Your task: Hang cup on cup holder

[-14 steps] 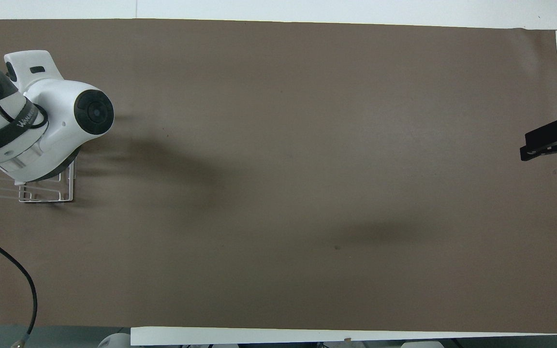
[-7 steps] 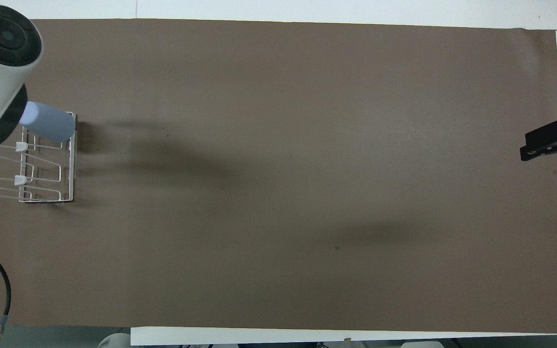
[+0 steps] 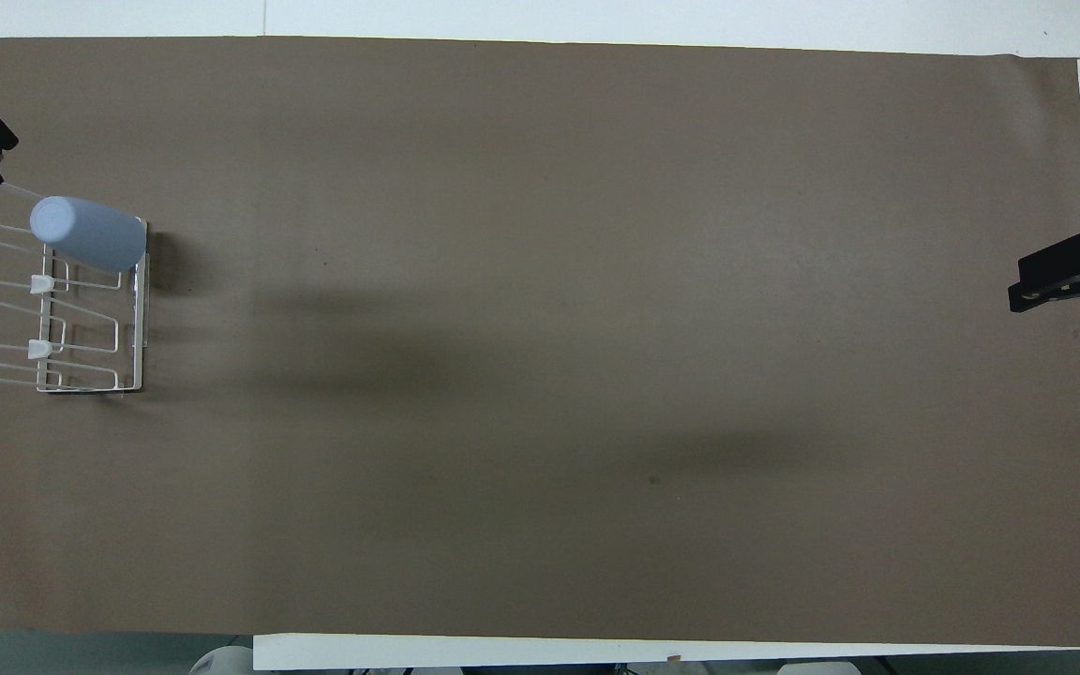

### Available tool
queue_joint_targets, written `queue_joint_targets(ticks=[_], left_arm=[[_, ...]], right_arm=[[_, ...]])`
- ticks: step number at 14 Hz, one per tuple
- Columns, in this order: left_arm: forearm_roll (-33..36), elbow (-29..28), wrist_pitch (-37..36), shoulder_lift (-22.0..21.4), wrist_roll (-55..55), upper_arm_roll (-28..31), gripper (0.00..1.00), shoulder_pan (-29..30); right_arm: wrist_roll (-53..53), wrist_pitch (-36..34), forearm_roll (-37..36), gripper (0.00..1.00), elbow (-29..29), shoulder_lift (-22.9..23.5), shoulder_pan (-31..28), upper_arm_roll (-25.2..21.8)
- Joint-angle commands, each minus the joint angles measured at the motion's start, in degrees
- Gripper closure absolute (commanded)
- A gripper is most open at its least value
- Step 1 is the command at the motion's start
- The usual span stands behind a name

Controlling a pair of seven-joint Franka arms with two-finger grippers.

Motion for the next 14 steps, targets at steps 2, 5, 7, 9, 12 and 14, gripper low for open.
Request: queue_joint_targets(ticks=[2,5,7,9,12,14], left_arm=[[-10.78,0.81,-2.53,-0.45,17.70,0.13,0.00,3.36],[-14.14,0.81,-3.58,-1.86,34.93,0.04,0.00,4.85],[-15.72,0.81,-3.93,-3.35,48.36,0.04,0.00,6.34],[-16.34,0.81,-4.37,-3.79,55.26,-0.05,0.00,6.97],[-16.78,0.81,-3.85,-4.85,55.20,-0.83,0.00,6.35],[-18.09,0.81,-2.97,-5.81,55.11,-0.93,0.00,6.17]], right_arm=[[-1.69,0.04,-0.55,0.01,-1.02,-1.04,-0.78,0.42],[-1.69,0.04,-0.55,0.01,-1.02,-1.04,-0.78,0.42],[-1.78,0.04,-0.55,0.01,-1.11,-1.04,-0.78,0.42],[-1.69,0.04,-0.55,0.01,-1.19,-1.04,-0.78,0.42],[-1.34,0.04,-0.63,0.01,-1.20,-1.12,-0.51,0.42],[-1.52,0.04,-0.55,0.01,-1.20,-1.12,-0.69,0.42]])
